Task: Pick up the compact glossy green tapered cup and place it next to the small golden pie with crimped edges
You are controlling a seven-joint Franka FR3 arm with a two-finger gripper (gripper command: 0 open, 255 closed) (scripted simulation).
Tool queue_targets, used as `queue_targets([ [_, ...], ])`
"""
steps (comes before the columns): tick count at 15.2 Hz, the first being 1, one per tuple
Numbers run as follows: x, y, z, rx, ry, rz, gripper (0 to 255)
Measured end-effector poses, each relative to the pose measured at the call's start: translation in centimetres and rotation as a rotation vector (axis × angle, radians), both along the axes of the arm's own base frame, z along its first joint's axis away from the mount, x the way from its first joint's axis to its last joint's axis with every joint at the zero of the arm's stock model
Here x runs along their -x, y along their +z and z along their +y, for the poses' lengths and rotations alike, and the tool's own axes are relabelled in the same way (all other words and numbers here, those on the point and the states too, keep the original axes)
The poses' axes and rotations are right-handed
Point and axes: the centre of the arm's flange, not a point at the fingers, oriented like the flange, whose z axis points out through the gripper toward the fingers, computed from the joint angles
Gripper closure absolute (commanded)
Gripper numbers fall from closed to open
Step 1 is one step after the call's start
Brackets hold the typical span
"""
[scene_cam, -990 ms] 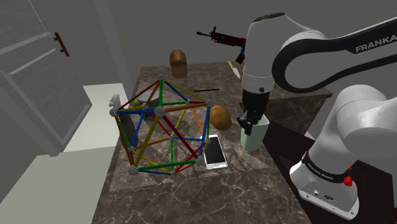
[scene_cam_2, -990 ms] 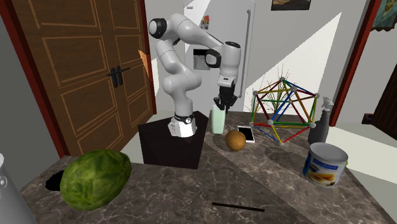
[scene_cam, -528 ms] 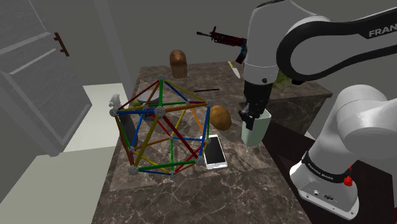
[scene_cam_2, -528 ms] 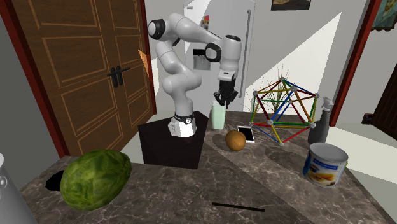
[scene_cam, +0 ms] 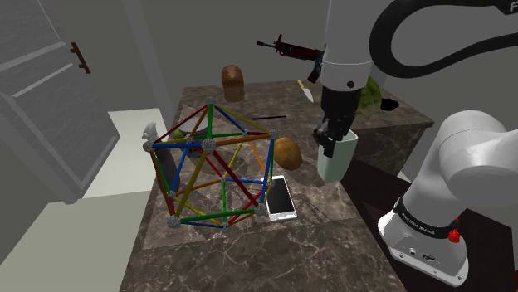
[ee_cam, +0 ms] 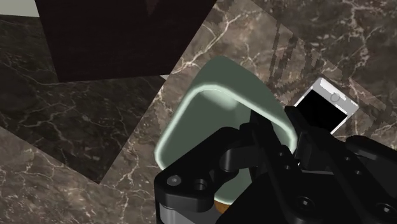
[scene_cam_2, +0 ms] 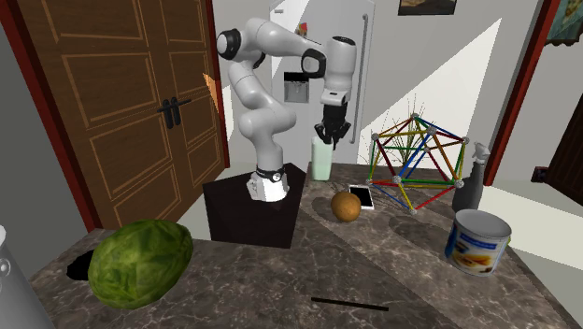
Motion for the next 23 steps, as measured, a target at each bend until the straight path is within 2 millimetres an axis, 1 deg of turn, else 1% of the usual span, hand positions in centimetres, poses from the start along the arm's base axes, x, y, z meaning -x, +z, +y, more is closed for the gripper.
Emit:
queue_targets([
  [23, 0.1, 12.1, 0.1, 0.000, 0.000, 0.000, 255],
])
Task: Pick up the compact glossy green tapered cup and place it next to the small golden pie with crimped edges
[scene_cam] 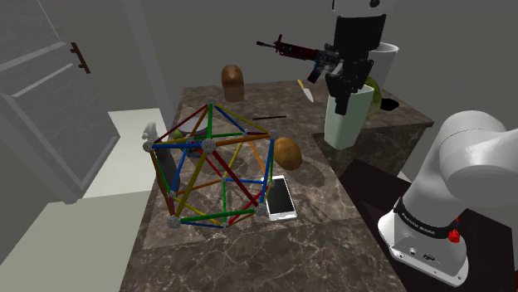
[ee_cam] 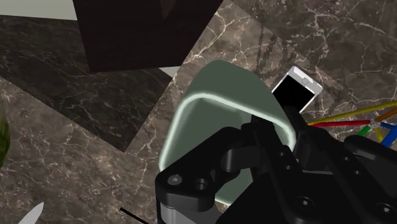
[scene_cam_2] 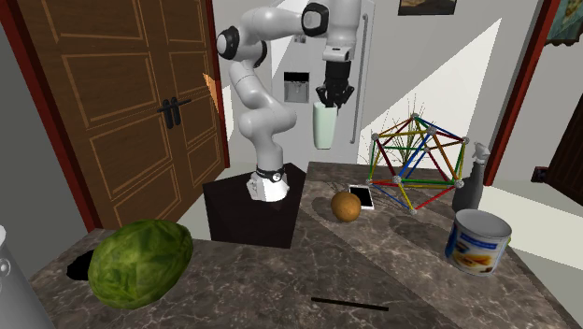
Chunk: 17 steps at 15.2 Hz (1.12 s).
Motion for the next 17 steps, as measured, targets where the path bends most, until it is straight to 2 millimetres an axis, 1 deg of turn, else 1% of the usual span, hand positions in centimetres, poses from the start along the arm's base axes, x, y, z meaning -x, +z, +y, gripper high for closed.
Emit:
queue_targets([
  [5, 0.0, 2.6, 0.0, 0.000, 0.000, 0.000, 255],
  [7, 0.0, 2.8, -1.5, 0.000, 0.000, 0.000, 255],
  [10, 0.0, 3.1, -5.5, 0.000, -0.001, 0.000, 255],
  [11, 0.2, 3.2, -6.5, 0.000, -0.001, 0.000, 255],
  [12, 0.5, 3.5, -8.0, -0.001, -0.002, 0.000, 255],
  [17, 0.7, 3.0, -14.5, 0.000, -0.001, 0.000, 255],
])
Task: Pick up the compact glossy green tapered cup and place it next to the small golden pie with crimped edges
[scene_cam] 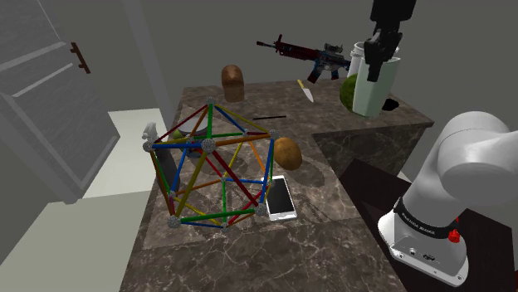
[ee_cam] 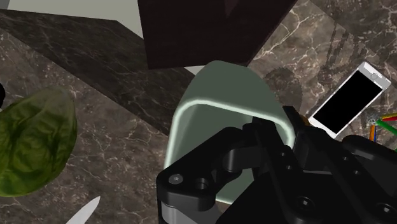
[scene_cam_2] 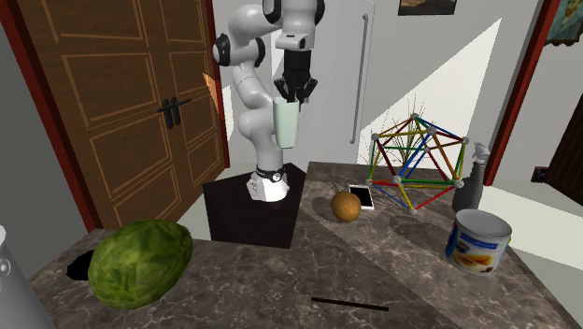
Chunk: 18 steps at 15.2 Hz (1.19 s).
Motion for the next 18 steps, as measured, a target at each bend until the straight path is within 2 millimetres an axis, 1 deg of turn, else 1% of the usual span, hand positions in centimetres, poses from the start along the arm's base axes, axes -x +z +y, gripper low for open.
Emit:
queue_targets([
  [1, 0.1, 0.0, -1.1, 0.000, 0.001, 0.000, 255],
  [3, 0.3, 0.1, -3.9, 0.000, 0.000, 0.000, 255],
  [4, 0.1, 0.4, -4.9, 0.000, 0.001, 0.000, 255],
  [6, 0.2, 0.1, -7.7, 0.000, 0.000, 0.000, 255],
  [8, 0.5, 0.0, -10.3, 0.000, 0.000, -0.001, 255],
  [10, 1.2, 0.5, -13.4, -0.001, 0.000, -0.001, 255],
  [12, 1.3, 0.1, -15.8, -0.001, 0.001, 0.000, 255],
  [13, 1.5, 0.1, -17.0, -0.001, 0.001, 0.000, 255],
  [16, 1.3, 0.5, -20.9, -0.001, 0.001, -0.001, 255],
  [18, 1.8, 0.3, -23.6, -0.001, 0.000, 0.000, 255],
])
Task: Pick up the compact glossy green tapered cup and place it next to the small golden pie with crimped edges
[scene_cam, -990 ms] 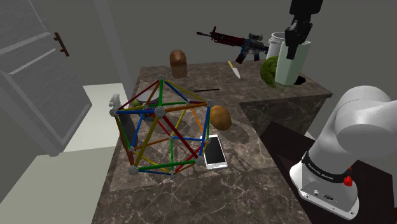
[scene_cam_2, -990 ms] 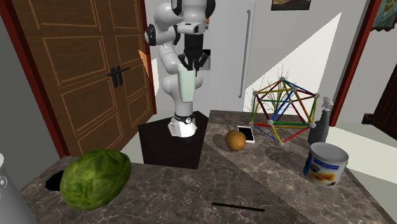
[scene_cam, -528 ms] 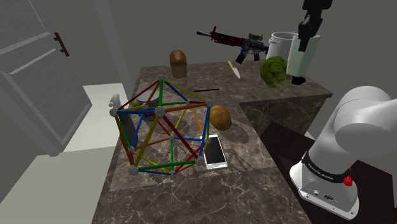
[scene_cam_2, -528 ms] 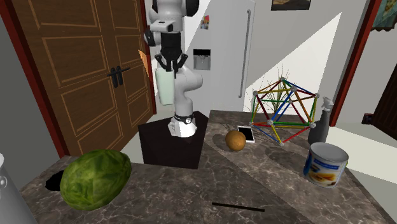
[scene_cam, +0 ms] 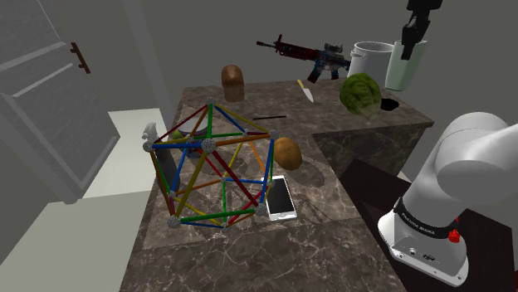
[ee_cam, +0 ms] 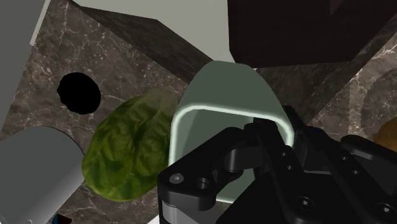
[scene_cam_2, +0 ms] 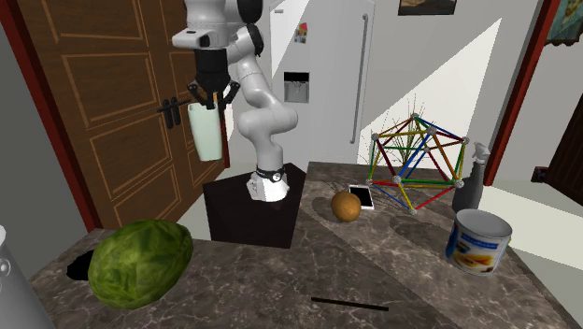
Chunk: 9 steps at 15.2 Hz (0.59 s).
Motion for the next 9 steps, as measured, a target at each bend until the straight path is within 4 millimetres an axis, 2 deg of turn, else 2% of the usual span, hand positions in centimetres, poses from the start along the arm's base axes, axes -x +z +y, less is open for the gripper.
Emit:
queue_targets([
  [9, 0.5, -0.3, -11.6, -0.001, 0.000, 0.000, 255],
])
